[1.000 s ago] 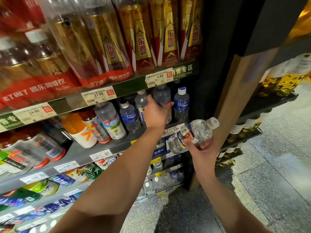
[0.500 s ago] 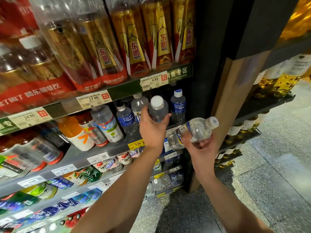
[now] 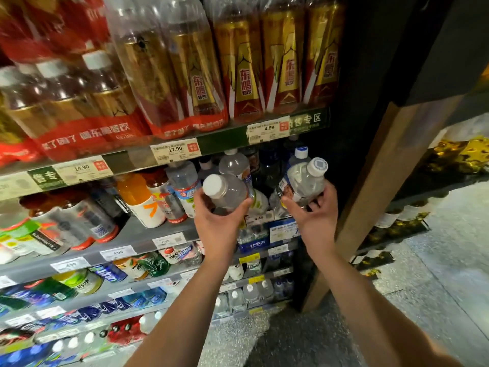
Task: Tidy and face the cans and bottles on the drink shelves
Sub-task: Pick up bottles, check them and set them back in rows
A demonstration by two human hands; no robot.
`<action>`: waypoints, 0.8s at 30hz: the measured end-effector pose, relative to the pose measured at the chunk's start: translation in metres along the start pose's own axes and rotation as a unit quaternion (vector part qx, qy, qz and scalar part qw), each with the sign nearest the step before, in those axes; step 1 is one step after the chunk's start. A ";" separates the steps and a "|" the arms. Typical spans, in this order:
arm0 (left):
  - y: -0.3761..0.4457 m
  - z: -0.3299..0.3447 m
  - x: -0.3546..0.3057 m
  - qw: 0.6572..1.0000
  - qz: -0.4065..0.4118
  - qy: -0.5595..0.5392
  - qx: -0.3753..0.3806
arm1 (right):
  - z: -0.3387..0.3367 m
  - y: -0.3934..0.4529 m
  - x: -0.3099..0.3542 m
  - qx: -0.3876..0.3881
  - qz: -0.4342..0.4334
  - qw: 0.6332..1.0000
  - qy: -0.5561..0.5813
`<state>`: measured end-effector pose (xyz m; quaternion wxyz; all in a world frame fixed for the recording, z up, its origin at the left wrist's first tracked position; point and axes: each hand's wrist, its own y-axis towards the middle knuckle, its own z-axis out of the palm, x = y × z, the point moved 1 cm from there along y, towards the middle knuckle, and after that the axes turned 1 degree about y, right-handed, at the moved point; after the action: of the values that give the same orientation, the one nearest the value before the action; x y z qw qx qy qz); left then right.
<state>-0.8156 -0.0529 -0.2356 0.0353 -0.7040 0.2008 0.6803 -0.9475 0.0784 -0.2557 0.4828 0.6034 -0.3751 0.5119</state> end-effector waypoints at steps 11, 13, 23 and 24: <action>-0.001 -0.053 0.002 1.000 -0.028 -0.001 0.012 | 0.061 0.028 -0.007 0.038 -0.038 0.994 -0.098; 0.002 -0.056 0.003 1.000 -0.026 0.010 0.006 | 0.069 0.030 -0.009 0.041 -0.044 0.990 -0.126; 0.006 -0.067 0.012 0.998 -0.052 0.032 -0.029 | 0.082 0.037 -0.008 0.077 -0.014 0.972 -0.221; 0.005 -0.068 0.013 0.997 -0.055 0.035 -0.032 | 0.080 0.031 -0.008 0.067 -0.010 0.975 -0.210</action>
<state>-0.7530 -0.0828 -0.2420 0.0433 -0.7380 0.1413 0.6584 -0.9576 -0.0070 -0.2583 0.3573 0.7320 -0.4269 0.3928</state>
